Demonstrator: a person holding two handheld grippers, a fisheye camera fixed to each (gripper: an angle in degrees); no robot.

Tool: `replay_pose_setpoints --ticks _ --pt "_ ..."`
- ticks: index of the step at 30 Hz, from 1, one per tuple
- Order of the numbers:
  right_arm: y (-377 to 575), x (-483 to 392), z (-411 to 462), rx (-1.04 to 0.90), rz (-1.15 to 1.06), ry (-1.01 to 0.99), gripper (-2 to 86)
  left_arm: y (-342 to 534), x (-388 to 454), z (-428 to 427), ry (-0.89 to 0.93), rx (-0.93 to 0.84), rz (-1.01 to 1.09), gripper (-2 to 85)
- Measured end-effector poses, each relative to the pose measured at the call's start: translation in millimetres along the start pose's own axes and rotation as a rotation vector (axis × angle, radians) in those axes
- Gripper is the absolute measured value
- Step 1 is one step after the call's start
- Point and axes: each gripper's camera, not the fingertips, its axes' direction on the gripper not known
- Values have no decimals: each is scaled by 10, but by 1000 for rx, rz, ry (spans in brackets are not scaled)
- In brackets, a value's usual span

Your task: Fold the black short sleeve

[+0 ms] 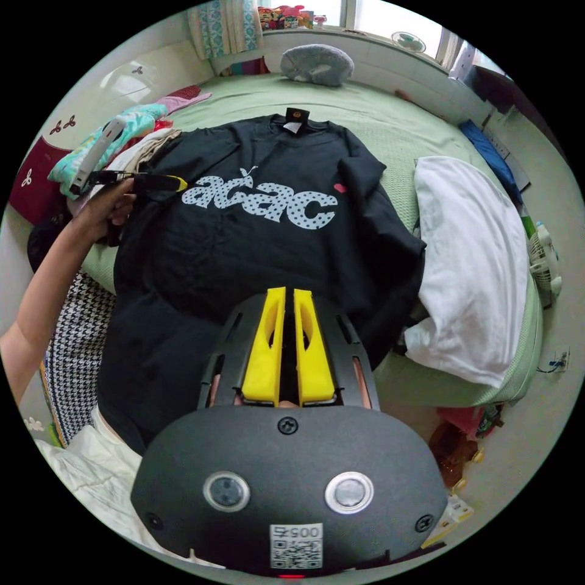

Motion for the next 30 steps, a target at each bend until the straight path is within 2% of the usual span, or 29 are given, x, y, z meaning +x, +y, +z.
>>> replay_pose_setpoints --ticks 6,10,12,15,19,22,27,30 --pt "-68 78 92 -2 32 -35 -13 -122 -85 -329 10 99 31 4" --pt "-130 113 137 -9 42 -34 -9 -229 -300 -519 -85 131 -1 1" --pt "-150 128 122 5 41 -20 -9 -245 -484 -643 -97 159 -50 1" --pt "-179 177 122 13 39 -16 -9 -196 -893 -809 -219 176 -165 0" --pt "-222 288 199 -4 67 -46 -9 90 -1647 -701 -184 133 -455 -2" --pt "-258 336 229 -3 76 -55 -8 307 -1811 -562 -242 104 -525 -3" --pt "-400 475 128 68 90 -8 0 325 -1338 -446 -169 176 -406 -5" --pt "-602 662 -19 143 113 -18 23 156 -736 -249 -96 195 -246 -6"
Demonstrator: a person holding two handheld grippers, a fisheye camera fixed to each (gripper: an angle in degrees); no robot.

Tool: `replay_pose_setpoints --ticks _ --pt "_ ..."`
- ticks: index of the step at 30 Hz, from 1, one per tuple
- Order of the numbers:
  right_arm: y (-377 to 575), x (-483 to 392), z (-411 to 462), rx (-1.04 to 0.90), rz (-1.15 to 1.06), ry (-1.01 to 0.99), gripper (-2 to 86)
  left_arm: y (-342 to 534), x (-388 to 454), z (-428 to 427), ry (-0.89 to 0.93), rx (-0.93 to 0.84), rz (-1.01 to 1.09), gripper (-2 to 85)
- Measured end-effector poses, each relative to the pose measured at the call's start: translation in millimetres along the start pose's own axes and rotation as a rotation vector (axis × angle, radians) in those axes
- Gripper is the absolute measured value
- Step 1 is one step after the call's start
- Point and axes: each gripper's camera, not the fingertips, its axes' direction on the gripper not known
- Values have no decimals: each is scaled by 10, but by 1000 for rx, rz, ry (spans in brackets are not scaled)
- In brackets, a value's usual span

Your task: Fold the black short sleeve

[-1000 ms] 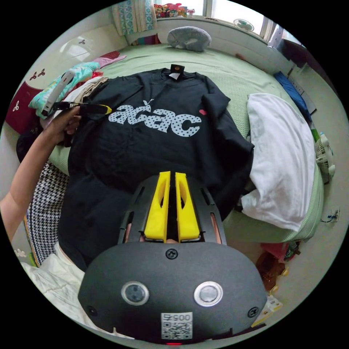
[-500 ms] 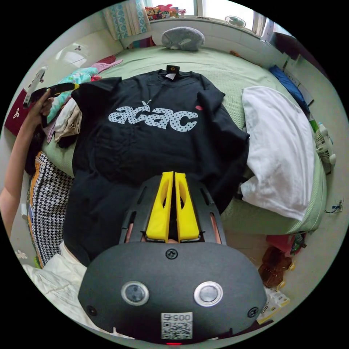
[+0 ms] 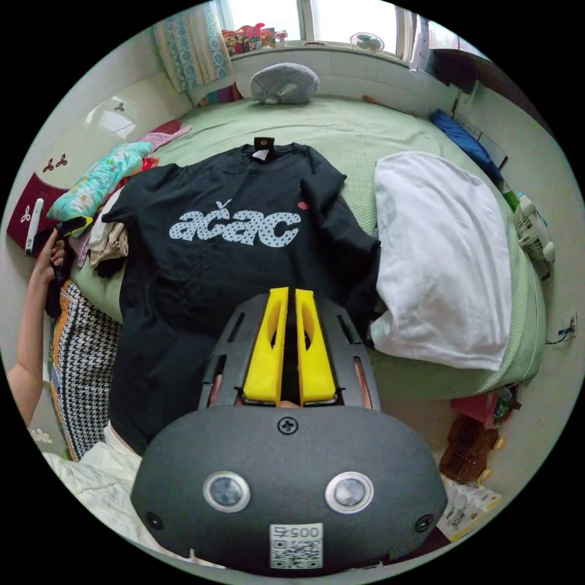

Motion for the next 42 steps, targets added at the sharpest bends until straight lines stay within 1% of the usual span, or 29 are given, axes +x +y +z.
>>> replay_pose_setpoints --ticks 1,4,7,8,9,11,13,15,17,18,19,21,23,25,27,31,33,35,36,37,39,41,42 --pt "-116 53 -23 28 -3 8 35 3 287 131 67 -24 87 -7" --pt "-420 154 31 33 -6 50 64 20 931 602 209 -108 190 -7" --pt "-676 159 159 20 -42 91 80 46 1470 1105 179 -193 248 -6" --pt "-764 110 231 14 -83 132 85 63 1665 1278 162 -228 295 -6" --pt "-806 80 274 9 -103 158 87 73 1738 1352 153 -240 299 -6" --pt "-991 15 489 -45 -124 227 94 141 1957 1643 181 -307 319 -5" --pt "-1147 57 651 -77 -73 191 94 201 2039 1763 164 -277 334 -4" --pt "-1281 119 775 -68 -35 185 88 219 2072 1828 187 -269 320 -4" --pt "-1410 173 931 -105 -59 220 29 237 2139 1927 204 -269 308 -4" --pt "-1429 188 939 -113 -69 214 18 243 2170 1949 198 -268 315 -4" --pt "-1463 235 889 -106 -69 184 -3 256 2250 1985 174 -265 336 -4" --pt "-1524 356 708 -59 -52 109 -11 289 2398 2036 116 -256 377 -4" --pt "-1681 625 426 -11 2 58 -14 336 2574 2108 51 -243 410 -4" --pt "-1842 896 255 -2 49 46 -14 364 2662 2161 31 -236 423 -4" --pt "-2010 1200 192 -39 90 -2 -14 375 2705 2216 44 -237 407 -4" --pt "-2144 1975 279 -127 381 -103 -14 386 2804 2338 73 -254 394 -4" --pt "-2083 2100 181 -61 427 -140 -12 402 2866 2383 66 -255 395 -4" --pt "-1974 2021 -24 47 380 -197 -9 429 2944 2437 57 -252 399 -3" --pt "-1944 1956 -70 66 351 -200 -8 435 2962 2450 55 -252 399 -3" --pt "-1882 1771 -149 97 267 -192 -5 448 3001 2475 50 -251 401 -3" --pt "-1782 1393 -203 106 134 -111 4 464 3057 2509 41 -253 404 -3" --pt "-1639 840 -152 117 -46 25 49 485 3120 2551 35 -256 403 -3" --pt "-1611 720 -118 120 -76 51 57 490 3134 2560 34 -256 403 -3"
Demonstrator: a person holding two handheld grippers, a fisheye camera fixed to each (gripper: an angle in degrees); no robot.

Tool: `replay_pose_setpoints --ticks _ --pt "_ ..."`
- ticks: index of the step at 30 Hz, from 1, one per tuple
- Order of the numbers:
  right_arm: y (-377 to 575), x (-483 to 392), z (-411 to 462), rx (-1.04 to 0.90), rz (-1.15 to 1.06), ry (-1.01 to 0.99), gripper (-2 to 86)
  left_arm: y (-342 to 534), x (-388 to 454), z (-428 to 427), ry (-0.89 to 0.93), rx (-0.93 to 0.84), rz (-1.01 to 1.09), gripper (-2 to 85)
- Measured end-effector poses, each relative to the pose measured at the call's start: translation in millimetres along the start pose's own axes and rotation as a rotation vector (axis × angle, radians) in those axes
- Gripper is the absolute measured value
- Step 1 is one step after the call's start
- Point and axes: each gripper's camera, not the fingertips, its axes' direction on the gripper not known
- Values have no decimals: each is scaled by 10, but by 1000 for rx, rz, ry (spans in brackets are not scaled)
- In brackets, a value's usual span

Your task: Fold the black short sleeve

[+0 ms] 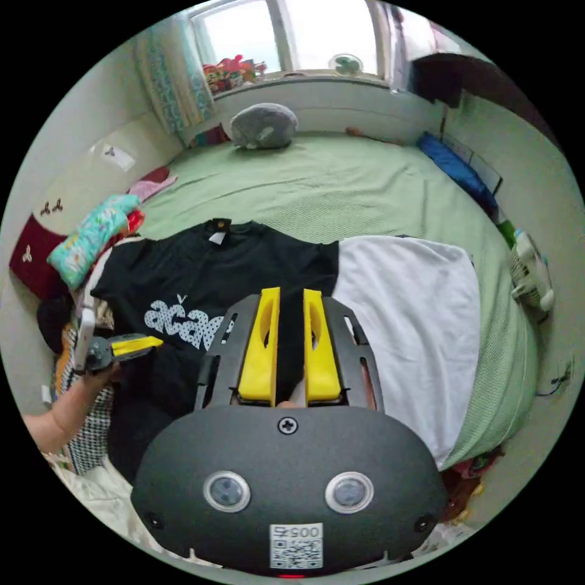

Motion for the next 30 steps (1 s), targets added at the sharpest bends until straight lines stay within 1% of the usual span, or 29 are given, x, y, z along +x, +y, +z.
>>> replay_pose_setpoints --ticks 2,4,6,8,9,11,12,14,18,22,24,26,28,30 --pt "35 -409 200 -32 -106 95 91 -7 51 37 -1 0 -3 -3" --pt "21 -605 428 -76 -149 172 102 -11 86 62 -1 0 -6 -3" --pt "-8 -692 691 -141 -162 265 99 -13 114 84 2 -1 -10 -3" --pt "-26 -665 982 -240 -141 396 77 -9 146 111 8 4 -11 -4" --pt "-22 -659 990 -233 -145 385 66 -5 154 118 9 6 -10 -4" --pt "-56 -586 909 -239 -68 371 32 16 182 138 15 20 -15 -4" --pt "-65 -570 882 -245 -59 385 20 21 191 142 14 23 -12 -4" --pt "-92 -495 694 -225 -81 341 -9 33 220 156 16 29 -8 -4" --pt "-223 -158 291 -172 0 265 -16 44 237 170 36 27 -17 -4" --pt "-477 546 -119 -120 167 177 -17 74 255 168 55 31 -25 -4" --pt "-540 902 -140 -169 223 111 -17 87 268 163 58 31 -29 -4" --pt "-464 1354 -89 -224 331 49 -16 107 287 151 60 32 -29 -4" --pt "-318 1576 -89 -224 394 36 -15 127 303 139 59 35 -28 -4" --pt "-140 1728 -155 -184 495 39 -13 148 320 124 57 37 -27 -4"
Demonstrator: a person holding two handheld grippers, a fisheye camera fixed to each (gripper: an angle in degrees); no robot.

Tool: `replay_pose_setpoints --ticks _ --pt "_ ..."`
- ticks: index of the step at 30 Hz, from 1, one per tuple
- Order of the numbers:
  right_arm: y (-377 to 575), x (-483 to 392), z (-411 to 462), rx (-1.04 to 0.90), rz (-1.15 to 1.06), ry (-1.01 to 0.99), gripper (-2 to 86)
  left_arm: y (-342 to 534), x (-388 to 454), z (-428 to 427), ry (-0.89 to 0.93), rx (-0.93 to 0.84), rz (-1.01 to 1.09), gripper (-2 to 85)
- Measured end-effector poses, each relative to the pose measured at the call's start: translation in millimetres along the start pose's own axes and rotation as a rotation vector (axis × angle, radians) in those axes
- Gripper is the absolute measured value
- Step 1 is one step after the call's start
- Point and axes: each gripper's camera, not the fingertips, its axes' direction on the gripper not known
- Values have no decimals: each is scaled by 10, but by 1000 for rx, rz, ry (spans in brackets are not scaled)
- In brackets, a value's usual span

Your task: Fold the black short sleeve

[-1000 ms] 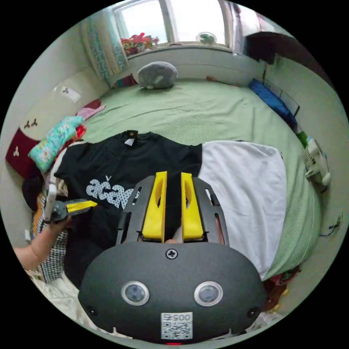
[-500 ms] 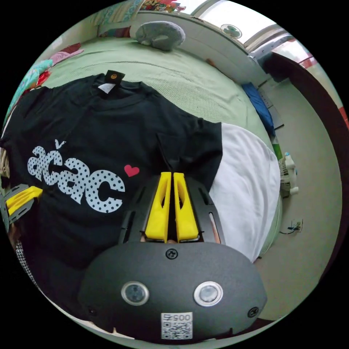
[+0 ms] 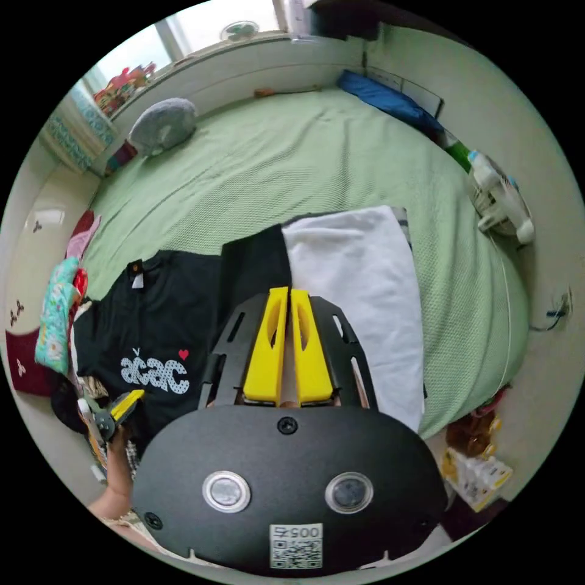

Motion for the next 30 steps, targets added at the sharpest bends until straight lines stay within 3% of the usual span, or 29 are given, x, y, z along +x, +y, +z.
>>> replay_pose_setpoints --ticks 4,9,13,17,20,26,30 --pt "282 173 -187 87 52 -81 -5 38 50 -46 -13 -5 15 -4" --pt "535 -230 -352 109 -128 119 57 93 97 -118 -25 -10 11 -4" --pt "617 -113 -213 0 -82 41 92 163 131 -196 -33 -5 5 -4" --pt "781 -199 -181 5 -151 170 64 229 177 -287 -55 -6 12 -4" --pt "915 -289 -327 40 -219 219 -3 282 210 -361 -72 -8 19 -4" --pt "1113 116 -721 43 -94 -7 -15 401 229 -528 -81 -8 13 -4" --pt "1234 277 -682 55 -52 -38 -14 480 220 -640 -75 -8 8 -4"
